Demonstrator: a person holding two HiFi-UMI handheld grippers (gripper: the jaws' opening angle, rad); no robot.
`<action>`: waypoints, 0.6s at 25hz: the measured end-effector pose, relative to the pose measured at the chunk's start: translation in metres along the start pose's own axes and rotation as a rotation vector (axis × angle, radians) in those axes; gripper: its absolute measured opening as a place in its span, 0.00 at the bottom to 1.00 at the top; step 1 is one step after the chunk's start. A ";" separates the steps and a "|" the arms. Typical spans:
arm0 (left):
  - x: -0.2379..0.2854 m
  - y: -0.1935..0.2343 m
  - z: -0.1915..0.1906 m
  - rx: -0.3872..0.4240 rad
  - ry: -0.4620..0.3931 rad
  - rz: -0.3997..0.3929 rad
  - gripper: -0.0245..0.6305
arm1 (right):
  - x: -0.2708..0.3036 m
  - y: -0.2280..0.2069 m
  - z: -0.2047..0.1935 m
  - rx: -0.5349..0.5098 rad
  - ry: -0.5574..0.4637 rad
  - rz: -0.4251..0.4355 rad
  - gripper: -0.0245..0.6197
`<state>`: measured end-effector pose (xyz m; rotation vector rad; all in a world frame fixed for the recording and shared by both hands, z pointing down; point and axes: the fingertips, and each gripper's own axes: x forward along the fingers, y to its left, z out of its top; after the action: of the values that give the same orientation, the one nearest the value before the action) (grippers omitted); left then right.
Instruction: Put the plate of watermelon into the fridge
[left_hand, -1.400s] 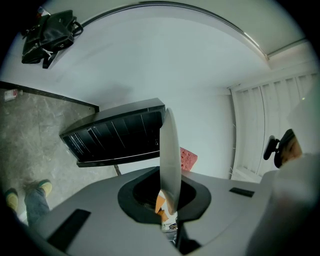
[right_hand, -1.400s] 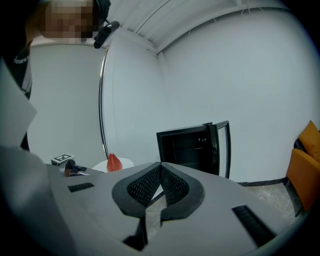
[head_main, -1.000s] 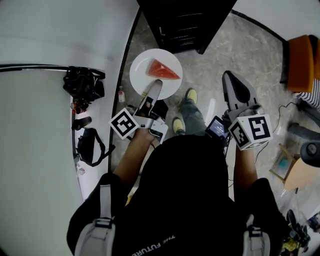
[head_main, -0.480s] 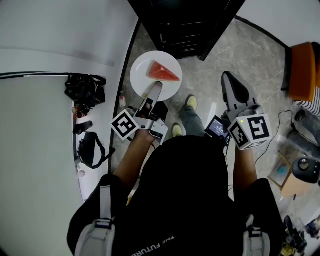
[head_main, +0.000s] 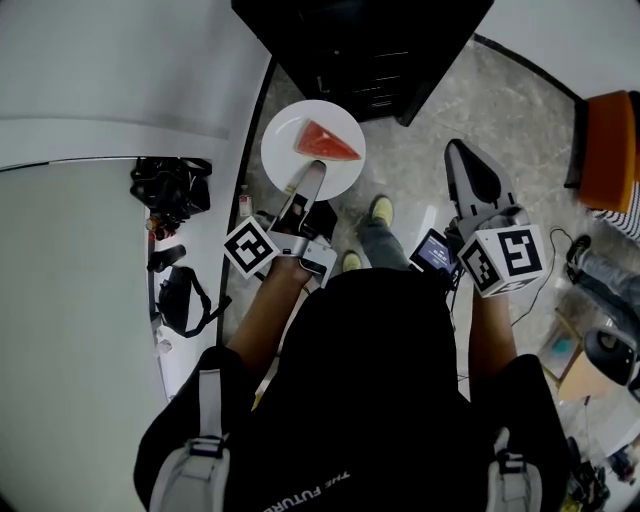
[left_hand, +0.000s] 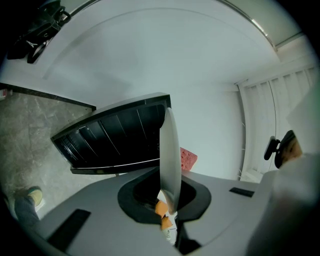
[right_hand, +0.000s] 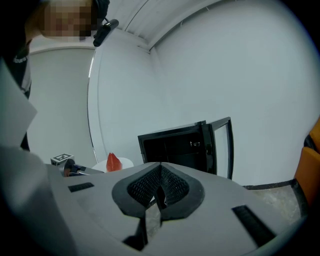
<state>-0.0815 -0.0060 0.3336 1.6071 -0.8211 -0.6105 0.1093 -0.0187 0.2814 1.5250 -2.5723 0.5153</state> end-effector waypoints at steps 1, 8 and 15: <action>0.013 0.001 -0.002 0.000 0.001 0.011 0.06 | 0.006 -0.013 0.001 0.010 0.003 0.005 0.05; 0.050 -0.003 -0.005 0.014 -0.002 0.021 0.06 | 0.021 -0.044 0.009 0.016 0.003 0.035 0.05; 0.050 -0.009 -0.003 0.017 -0.022 0.002 0.06 | 0.023 -0.044 0.017 -0.001 -0.018 0.042 0.05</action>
<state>-0.0463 -0.0426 0.3277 1.6176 -0.8464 -0.6222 0.1369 -0.0630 0.2818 1.4854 -2.6226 0.5060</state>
